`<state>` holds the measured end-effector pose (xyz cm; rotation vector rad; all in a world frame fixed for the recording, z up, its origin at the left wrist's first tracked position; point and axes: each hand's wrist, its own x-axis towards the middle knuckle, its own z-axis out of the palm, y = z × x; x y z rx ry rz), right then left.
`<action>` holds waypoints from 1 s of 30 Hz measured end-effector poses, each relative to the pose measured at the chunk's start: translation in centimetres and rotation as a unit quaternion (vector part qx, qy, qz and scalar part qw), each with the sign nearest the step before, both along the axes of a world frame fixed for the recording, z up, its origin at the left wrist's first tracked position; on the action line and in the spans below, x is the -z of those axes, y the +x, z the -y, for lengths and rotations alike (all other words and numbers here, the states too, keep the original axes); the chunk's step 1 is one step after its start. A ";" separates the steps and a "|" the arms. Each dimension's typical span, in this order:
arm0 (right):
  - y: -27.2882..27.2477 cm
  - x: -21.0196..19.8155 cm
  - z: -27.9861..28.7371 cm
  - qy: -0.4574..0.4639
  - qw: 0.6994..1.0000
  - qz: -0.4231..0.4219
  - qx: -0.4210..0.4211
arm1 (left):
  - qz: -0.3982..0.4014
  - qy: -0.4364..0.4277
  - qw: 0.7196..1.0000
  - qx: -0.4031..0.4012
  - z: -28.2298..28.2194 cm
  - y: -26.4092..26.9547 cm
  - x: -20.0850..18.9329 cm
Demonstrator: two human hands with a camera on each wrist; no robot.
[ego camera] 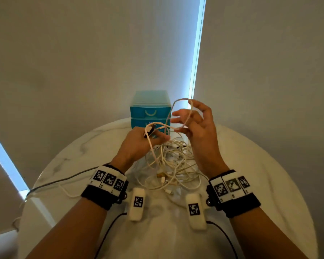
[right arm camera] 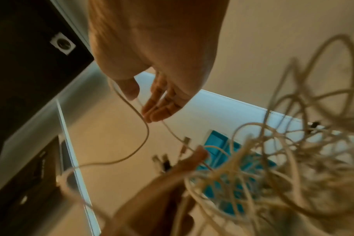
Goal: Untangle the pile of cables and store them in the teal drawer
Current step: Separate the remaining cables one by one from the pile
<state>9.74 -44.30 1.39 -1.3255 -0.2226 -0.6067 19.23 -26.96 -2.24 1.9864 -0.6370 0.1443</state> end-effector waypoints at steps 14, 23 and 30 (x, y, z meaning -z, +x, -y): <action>1.8 4.6 -1.2 -0.197 0.964 -0.178 -0.032 | -0.002 -0.161 0.986 0.039 -0.2 -1.5 -2.1; 2.4 4.0 1.2 -0.133 0.977 -0.102 0.130 | -0.020 0.061 0.997 -0.031 -1.6 0.4 -0.6; 1.9 3.0 2.1 -0.072 0.985 -0.106 0.115 | -0.005 0.082 0.997 -0.007 -2.3 0.9 0.0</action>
